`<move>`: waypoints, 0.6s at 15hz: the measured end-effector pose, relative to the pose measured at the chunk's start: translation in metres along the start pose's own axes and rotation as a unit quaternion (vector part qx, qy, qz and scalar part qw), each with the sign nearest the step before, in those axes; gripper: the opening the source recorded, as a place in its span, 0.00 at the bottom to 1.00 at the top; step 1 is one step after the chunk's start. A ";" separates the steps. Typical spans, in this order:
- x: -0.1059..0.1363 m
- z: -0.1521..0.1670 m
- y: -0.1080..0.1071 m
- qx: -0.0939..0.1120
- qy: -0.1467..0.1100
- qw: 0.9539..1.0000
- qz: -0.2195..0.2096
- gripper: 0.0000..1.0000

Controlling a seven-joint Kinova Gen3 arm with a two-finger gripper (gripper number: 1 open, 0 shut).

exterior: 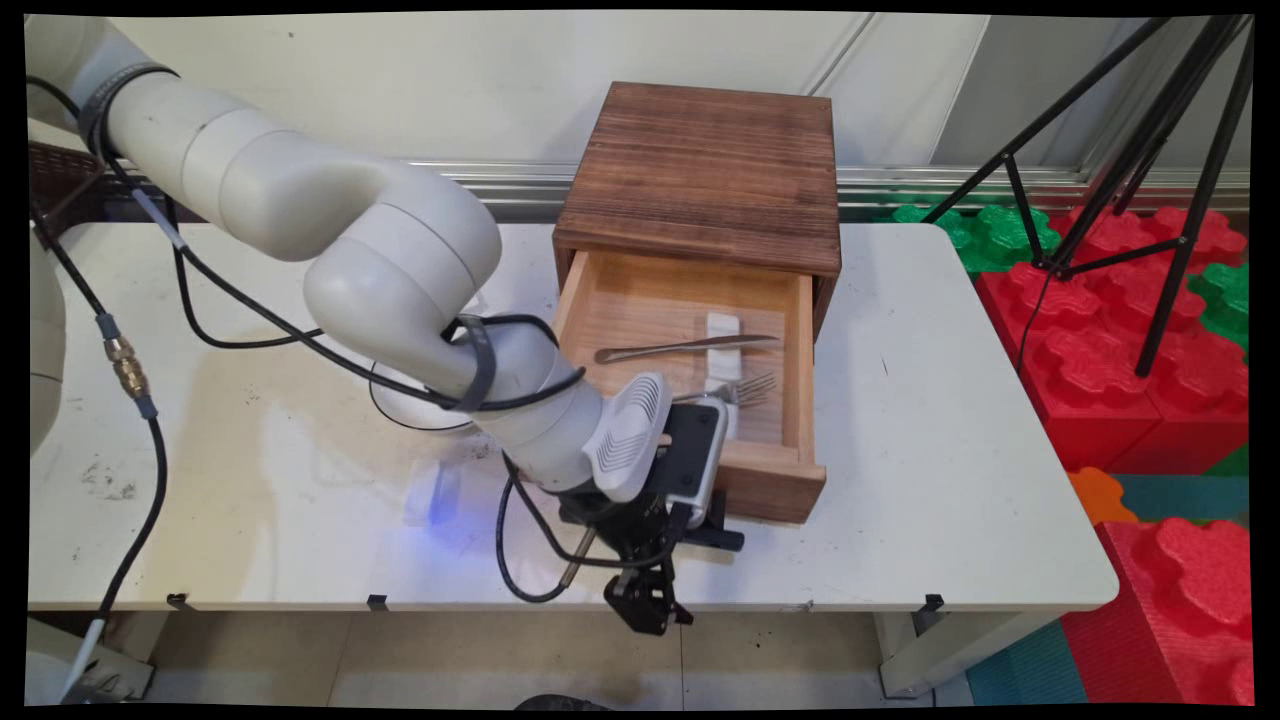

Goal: Open the drawer

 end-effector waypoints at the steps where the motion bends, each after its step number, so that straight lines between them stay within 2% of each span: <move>1: 0.000 0.000 0.002 -0.001 0.000 1.000 0.000 1.00; 9: 0.002 -0.004 0.015 -0.010 0.001 1.000 0.001 1.00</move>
